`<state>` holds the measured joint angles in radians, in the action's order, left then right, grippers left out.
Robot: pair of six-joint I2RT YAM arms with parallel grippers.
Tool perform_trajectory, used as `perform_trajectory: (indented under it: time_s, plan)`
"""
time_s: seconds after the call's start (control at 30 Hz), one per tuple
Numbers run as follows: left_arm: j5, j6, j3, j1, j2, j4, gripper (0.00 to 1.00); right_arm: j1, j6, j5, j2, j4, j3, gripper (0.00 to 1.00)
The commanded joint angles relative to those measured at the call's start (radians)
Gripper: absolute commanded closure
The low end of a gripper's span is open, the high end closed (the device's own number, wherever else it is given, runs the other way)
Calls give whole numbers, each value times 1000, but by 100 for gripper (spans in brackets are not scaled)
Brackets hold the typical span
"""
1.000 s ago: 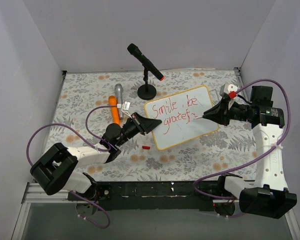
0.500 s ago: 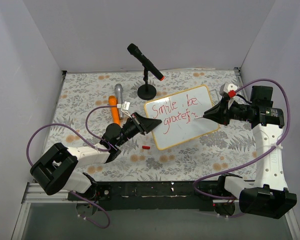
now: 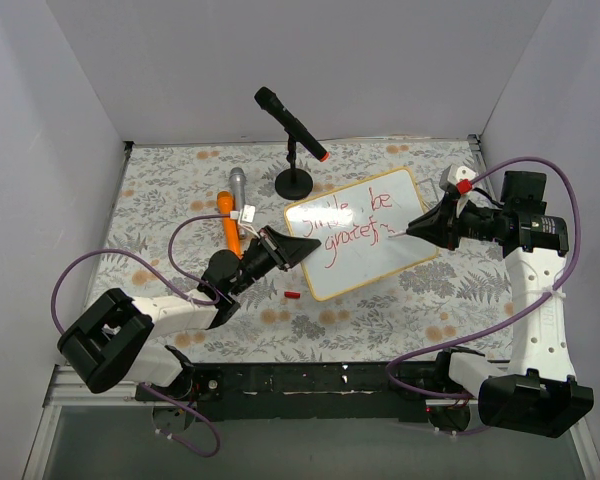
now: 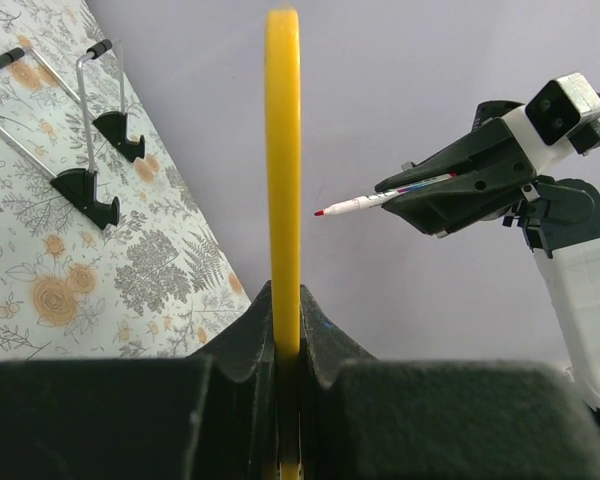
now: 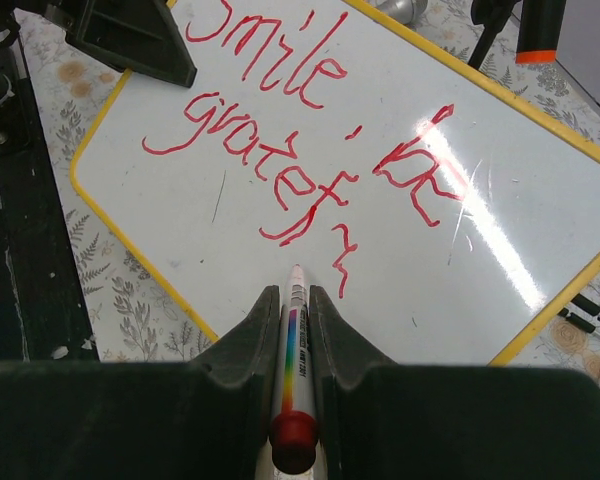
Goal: Write a sentence on the whiteboard
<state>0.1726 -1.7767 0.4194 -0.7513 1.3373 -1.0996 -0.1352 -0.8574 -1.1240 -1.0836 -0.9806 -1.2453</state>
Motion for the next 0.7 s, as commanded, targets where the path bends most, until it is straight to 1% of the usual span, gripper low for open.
perform_trajectory:
  time_s: [0.0, 0.17, 0.3, 0.67]
  plan:
    - [-18, -49, 28, -3, -24, -148, 100, -3, 26, -13, 4, 34, -28, 99]
    - [-18, -55, 29, -3, -29, -143, 100, -1, 64, -25, -9, 66, -17, 99]
    - [-13, -56, 35, -3, -23, -141, 100, 0, 78, -66, -30, 71, -58, 99]
    - [-2, -64, 45, -3, -1, -146, 100, 16, 222, -5, -64, 215, -63, 99]
